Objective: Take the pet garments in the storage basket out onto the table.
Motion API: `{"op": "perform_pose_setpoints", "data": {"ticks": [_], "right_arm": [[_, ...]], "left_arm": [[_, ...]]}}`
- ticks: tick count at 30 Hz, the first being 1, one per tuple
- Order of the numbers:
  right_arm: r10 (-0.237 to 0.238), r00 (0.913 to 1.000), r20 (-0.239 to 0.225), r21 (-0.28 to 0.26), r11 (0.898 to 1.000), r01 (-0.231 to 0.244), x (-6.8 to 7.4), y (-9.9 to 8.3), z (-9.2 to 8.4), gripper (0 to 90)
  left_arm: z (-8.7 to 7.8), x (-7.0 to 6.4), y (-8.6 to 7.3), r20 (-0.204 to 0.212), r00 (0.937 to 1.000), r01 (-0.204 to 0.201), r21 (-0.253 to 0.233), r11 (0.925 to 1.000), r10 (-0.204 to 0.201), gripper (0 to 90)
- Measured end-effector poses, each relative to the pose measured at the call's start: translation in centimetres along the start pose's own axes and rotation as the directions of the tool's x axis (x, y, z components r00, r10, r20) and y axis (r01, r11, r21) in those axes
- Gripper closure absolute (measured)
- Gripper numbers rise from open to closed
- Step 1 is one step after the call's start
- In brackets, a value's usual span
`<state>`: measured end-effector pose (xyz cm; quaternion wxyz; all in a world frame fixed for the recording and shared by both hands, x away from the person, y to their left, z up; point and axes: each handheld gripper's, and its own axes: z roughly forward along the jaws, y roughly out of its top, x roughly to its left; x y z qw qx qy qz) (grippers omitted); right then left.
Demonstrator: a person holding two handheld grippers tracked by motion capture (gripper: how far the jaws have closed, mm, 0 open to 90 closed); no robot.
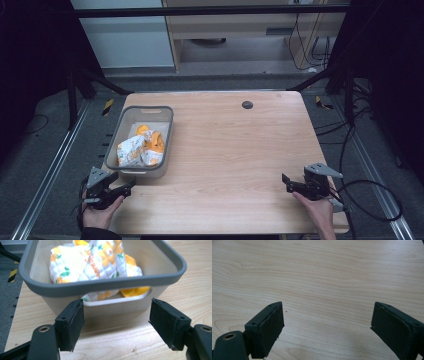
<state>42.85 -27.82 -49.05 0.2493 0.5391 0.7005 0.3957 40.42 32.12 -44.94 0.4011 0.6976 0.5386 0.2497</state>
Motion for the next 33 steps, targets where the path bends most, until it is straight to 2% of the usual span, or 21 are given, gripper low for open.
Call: {"op": "perform_pose_setpoints", "data": {"ticks": [9, 12, 14, 21, 28, 33], "right_arm": [[-0.015, 0.9999, -0.004, -0.008, 1.0, 0.015, 0.0, 0.0, 0.1, 10.9], [-0.014, 0.9999, -0.005, -0.011, 1.0, 0.013, 0.0, 0.0, 0.0, 10.9], [-0.015, 0.9999, -0.008, -0.011, 1.0, 0.015, 0.0, 0.0, 0.0, 10.9], [-0.019, 0.9998, -0.004, -0.006, 1.0, 0.019, 0.1, 0.0, 0.1, 10.9], [-0.022, 0.9997, -0.015, -0.014, 1.0, 0.021, 0.0, 0.0, 0.1, 10.9], [-0.016, 0.9997, -0.018, -0.01, 1.0, 0.016, 0.1, 0.0, 0.1, 10.8]], "left_arm": [[-0.9, -0.1, 1.4, -0.004, 1.0, 0.005, -0.029, 0.9996, -0.005, 26.9], [-1.4, 0.1, 2.0, -0.013, 0.9999, 0.009, -0.047, 0.9989, -0.01, 26.7], [-1.7, 0.2, 2.4, -0.003, 0.9998, 0.019, -0.054, 0.9984, -0.019, 26.8], [-2.4, 0.6, 3.7, -0.01, 0.9998, 0.015, -0.071, 0.9973, -0.016, 26.7], [-3.0, 0.9, 4.8, -0.021, 0.9998, 0.004, -0.1, 0.995, -0.006, 27.2], [-2.9, 0.8, 6.2, -0.025, 0.9994, -0.027, -0.113, 0.9932, 0.024, 27.5]]}}
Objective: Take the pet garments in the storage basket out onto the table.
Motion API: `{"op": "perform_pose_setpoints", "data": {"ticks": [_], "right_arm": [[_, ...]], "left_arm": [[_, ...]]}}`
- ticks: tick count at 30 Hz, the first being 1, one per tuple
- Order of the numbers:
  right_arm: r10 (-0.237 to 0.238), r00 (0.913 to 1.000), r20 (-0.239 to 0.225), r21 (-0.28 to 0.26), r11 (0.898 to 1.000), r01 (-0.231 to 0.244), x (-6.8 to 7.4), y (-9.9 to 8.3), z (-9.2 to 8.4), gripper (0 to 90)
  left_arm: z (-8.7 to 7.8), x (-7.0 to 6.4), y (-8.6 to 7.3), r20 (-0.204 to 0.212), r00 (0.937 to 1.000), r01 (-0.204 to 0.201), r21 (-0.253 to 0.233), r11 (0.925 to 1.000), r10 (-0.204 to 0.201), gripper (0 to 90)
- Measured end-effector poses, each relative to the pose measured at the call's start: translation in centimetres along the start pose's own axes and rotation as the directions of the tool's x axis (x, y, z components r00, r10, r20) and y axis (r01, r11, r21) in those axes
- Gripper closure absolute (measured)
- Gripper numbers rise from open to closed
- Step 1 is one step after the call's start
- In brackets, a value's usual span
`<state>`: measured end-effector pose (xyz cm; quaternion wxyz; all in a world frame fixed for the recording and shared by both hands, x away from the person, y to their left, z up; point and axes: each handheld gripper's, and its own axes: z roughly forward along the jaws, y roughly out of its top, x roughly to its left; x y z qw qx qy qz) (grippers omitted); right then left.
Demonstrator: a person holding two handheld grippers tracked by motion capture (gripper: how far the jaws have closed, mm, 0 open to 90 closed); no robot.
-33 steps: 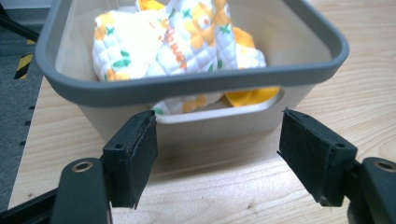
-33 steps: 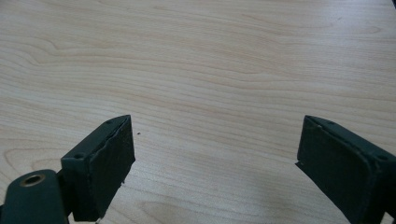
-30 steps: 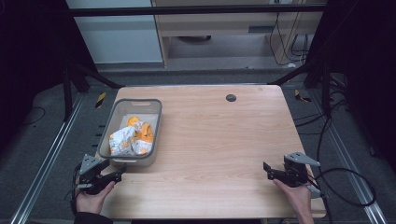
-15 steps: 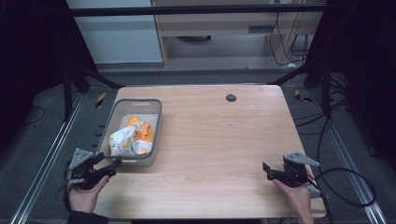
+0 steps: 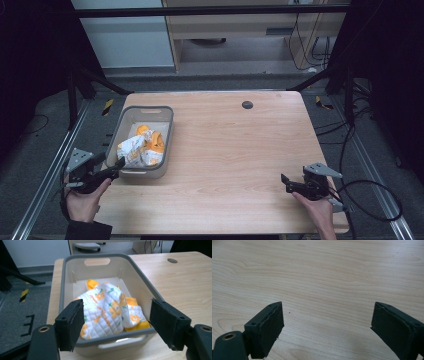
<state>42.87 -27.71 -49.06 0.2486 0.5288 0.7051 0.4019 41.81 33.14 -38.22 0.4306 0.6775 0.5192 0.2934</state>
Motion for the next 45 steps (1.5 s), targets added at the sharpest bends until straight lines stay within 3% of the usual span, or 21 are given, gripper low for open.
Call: {"op": "perform_pose_setpoints", "data": {"ticks": [13, 19, 25, 31, 45], "right_arm": [[0.002, 1.0, -0.001, 0.009, 1.0, -0.002, -0.1, -0.1, 0.1, 10.3], [0.002, 1.0, -0.003, 0.008, 1.0, -0.002, -0.1, -0.1, 0.1, 10.3], [-0.003, 1.0, -0.001, 0.01, 1.0, 0.003, -0.1, -0.1, 0.2, 10.3], [0.003, 1.0, -0.006, 0.015, 1.0, -0.003, 0.0, -0.1, 0.2, 10.3], [-0.014, 0.9999, -0.005, 0.018, 1.0, 0.014, -0.1, -0.1, 0.3, 10.3]], "left_arm": [[1.8, 0.2, 2.3, 0.001, 0.9998, -0.021, 0.037, 0.9991, 0.021, 25.1], [2.8, 0.4, 2.9, 0.023, 0.9992, -0.036, 0.066, 0.9972, 0.034, 24.5], [4.0, 0.5, 3.6, 0.023, 0.9978, -0.064, 0.123, 0.9903, 0.062, 24.2], [4.7, 0.4, 4.3, 0.032, 0.9972, -0.071, 0.15, 0.9862, 0.067, 24.4], [7.0, 0.5, 5.1, 0.048, 0.9937, -0.11, 0.256, 0.9604, 0.101, 25.4]]}}
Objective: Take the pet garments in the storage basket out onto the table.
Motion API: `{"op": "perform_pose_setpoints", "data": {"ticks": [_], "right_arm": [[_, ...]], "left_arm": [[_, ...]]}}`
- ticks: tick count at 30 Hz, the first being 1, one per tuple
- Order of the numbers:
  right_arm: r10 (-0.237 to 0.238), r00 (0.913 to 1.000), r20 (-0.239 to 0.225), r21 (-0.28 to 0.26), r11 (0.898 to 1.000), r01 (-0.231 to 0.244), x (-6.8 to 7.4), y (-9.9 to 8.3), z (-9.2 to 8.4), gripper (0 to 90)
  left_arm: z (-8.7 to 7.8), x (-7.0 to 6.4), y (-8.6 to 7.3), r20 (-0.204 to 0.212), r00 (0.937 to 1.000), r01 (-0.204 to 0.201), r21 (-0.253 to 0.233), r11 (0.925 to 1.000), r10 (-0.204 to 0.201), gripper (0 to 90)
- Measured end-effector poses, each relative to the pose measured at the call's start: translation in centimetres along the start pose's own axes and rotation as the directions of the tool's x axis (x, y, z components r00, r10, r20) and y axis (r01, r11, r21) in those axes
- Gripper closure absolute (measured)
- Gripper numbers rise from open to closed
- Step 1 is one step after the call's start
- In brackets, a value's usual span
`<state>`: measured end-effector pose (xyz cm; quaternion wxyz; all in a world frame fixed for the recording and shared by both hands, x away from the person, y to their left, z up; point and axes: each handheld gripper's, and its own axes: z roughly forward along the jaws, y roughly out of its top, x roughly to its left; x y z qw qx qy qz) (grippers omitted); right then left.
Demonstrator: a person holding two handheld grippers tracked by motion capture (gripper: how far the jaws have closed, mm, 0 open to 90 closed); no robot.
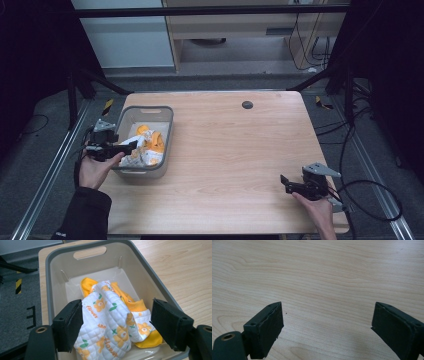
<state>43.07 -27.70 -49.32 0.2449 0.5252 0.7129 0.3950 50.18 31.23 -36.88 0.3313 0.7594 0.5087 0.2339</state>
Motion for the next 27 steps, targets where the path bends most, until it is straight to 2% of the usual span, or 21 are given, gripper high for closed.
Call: {"op": "perform_pose_setpoints", "data": {"ticks": [11, 16, 20, 27], "right_arm": [[-0.002, 1.0, -0.003, 0.003, 1.0, 0.002, 0.0, 0.0, 0.0, 10.3], [-0.002, 1.0, -0.004, 0.003, 1.0, 0.002, 0.0, 0.0, 0.1, 10.3], [-0.003, 1.0, -0.01, 0.009, 1.0, 0.003, 0.1, 0.0, 0.1, 10.3], [0.001, 0.9999, -0.014, 0.017, 1.0, 0.0, 0.1, 0.0, 0.1, 10.3]], "left_arm": [[1.5, 0.2, 0.7, 0.007, 0.9997, -0.025, 0.071, 0.9972, 0.024, 26.3], [2.0, 0.1, 0.9, 0.015, 0.9996, -0.024, 0.096, 0.9951, 0.023, 27.2], [2.9, 0.0, 1.0, 0.016, 0.9996, -0.024, 0.13, 0.9913, 0.022, 27.7], [3.6, 0.0, 1.2, 0.015, 0.9996, -0.026, 0.162, 0.9865, 0.024, 29.1]]}}
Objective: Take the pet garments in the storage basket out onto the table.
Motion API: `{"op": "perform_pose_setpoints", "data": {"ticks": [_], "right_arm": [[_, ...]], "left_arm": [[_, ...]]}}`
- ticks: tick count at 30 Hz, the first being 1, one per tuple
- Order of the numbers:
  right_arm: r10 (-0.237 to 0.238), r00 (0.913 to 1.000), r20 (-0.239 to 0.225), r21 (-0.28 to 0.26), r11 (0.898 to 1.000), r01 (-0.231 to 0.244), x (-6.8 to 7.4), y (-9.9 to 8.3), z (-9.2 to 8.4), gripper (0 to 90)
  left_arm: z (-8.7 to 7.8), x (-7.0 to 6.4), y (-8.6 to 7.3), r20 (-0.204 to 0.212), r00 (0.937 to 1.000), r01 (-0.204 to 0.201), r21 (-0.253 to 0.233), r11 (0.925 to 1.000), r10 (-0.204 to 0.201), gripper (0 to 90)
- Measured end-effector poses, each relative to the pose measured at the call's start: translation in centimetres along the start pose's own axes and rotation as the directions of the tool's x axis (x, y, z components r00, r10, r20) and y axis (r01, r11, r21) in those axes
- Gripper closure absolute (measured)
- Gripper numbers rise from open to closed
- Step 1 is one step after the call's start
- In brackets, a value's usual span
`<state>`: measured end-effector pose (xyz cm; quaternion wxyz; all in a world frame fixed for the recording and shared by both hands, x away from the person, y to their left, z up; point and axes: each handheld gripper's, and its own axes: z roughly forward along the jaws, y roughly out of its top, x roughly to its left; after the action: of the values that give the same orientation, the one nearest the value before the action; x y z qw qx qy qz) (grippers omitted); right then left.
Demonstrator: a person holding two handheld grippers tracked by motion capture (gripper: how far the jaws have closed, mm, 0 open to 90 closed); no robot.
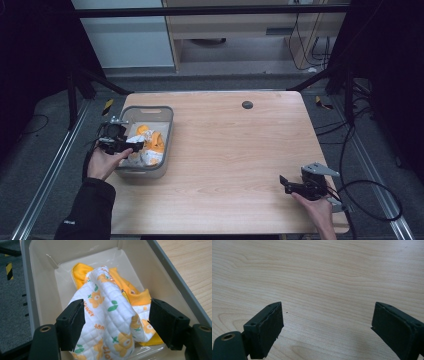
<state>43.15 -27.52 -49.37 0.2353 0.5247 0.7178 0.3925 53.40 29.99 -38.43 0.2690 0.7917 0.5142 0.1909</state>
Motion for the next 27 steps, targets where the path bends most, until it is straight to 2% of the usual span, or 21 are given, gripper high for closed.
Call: {"op": "perform_pose_setpoints", "data": {"ticks": [3, 10, 20, 27], "right_arm": [[0.001, 1.0, -0.001, 0.0, 1.0, -0.001, 0.0, 0.0, 0.0, 10.3], [0.005, 1.0, -0.001, 0.001, 1.0, -0.005, 0.0, 0.0, 0.0, 10.3], [-0.001, 1.0, -0.001, 0.005, 1.0, 0.001, 0.0, 0.0, 0.0, 10.3], [0.001, 1.0, -0.006, 0.01, 1.0, -0.001, 0.0, 0.0, 0.0, 10.3]], "left_arm": [[0.1, 0.0, 0.1, 0.001, 1.0, -0.001, 0.004, 1.0, 0.001, 30.2], [1.0, -0.1, 0.1, 0.003, 1.0, -0.007, 0.057, 0.9983, 0.007, 31.1], [1.5, -0.3, 0.2, 0.005, 0.9999, -0.013, 0.083, 0.9964, 0.013, 32.8], [2.3, -0.7, 0.1, 0.003, 0.9995, -0.032, 0.115, 0.9929, 0.032, 35.3]]}}
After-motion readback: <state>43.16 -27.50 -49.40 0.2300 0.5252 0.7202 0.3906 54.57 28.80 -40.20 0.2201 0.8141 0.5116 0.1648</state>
